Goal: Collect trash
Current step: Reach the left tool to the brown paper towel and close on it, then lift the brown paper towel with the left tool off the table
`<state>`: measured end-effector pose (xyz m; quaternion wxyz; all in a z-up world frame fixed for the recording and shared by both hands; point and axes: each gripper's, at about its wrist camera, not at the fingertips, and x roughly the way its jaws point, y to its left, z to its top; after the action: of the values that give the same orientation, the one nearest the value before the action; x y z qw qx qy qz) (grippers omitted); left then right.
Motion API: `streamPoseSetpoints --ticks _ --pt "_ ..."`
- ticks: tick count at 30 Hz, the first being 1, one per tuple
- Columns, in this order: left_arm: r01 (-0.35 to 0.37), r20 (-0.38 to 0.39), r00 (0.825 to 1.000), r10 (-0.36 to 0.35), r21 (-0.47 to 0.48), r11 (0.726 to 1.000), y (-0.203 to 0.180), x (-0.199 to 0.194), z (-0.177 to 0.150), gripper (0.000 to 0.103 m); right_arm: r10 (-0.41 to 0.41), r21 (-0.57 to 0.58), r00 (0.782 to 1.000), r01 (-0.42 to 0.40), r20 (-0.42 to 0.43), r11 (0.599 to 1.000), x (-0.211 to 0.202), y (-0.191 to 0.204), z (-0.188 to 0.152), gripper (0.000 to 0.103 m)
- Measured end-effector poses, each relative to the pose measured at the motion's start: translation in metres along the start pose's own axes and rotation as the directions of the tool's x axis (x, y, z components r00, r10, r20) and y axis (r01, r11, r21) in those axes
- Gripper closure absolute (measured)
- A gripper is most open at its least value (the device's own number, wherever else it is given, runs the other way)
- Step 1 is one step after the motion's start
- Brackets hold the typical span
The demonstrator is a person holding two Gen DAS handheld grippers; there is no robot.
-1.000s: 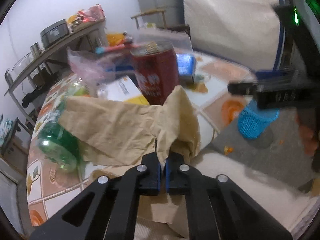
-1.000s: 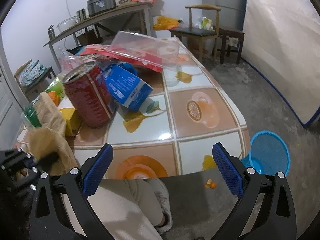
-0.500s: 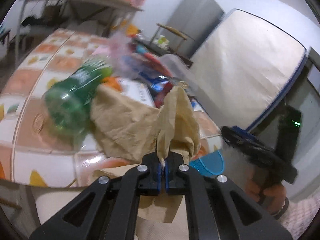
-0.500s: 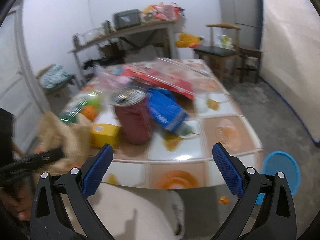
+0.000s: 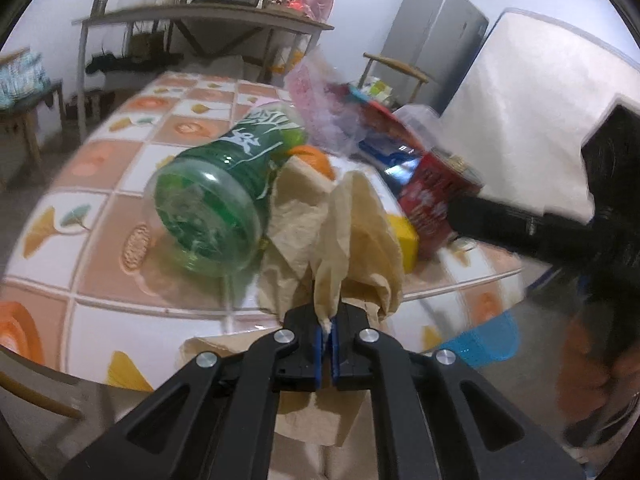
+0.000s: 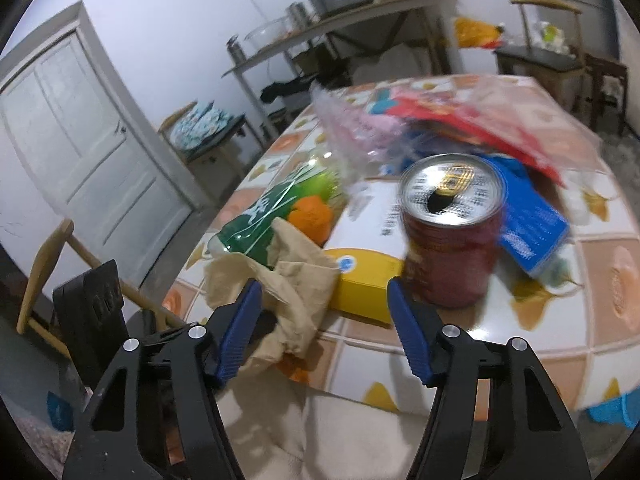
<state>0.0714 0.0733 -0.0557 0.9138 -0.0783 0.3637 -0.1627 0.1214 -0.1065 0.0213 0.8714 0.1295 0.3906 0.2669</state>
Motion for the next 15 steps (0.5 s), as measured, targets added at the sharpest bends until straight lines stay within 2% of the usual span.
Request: streamPoseSetpoints --ticks 4,7,12,13,15 --pt "-0.072 0.018 0.997 0.070 0.078 0.994 -0.004 0.002 -0.007 0.097 -0.004 -0.079 0.998 -0.001 -0.062 0.997 0.027 0.017 0.009 0.042" --pt "-0.127 0.040 0.992 0.123 0.136 0.982 -0.008 0.004 -0.011 0.093 -0.032 -0.124 0.995 0.020 -0.097 0.992 0.044 0.025 0.013 0.037" --pt "-0.151 0.048 0.988 0.145 0.176 0.973 -0.011 0.007 -0.012 0.089 -0.067 -0.152 0.986 0.044 -0.152 0.987 0.066 0.023 0.015 0.036" --pt "-0.147 0.044 0.989 0.142 0.175 0.974 -0.010 0.008 -0.011 0.088 -0.072 -0.159 0.985 0.047 -0.155 0.986 0.065 0.023 0.014 0.037" --pt "-0.138 0.039 0.990 0.133 0.168 0.976 -0.008 0.008 -0.010 0.086 -0.089 -0.179 0.984 0.061 -0.155 0.982 0.069 0.026 0.015 0.048"
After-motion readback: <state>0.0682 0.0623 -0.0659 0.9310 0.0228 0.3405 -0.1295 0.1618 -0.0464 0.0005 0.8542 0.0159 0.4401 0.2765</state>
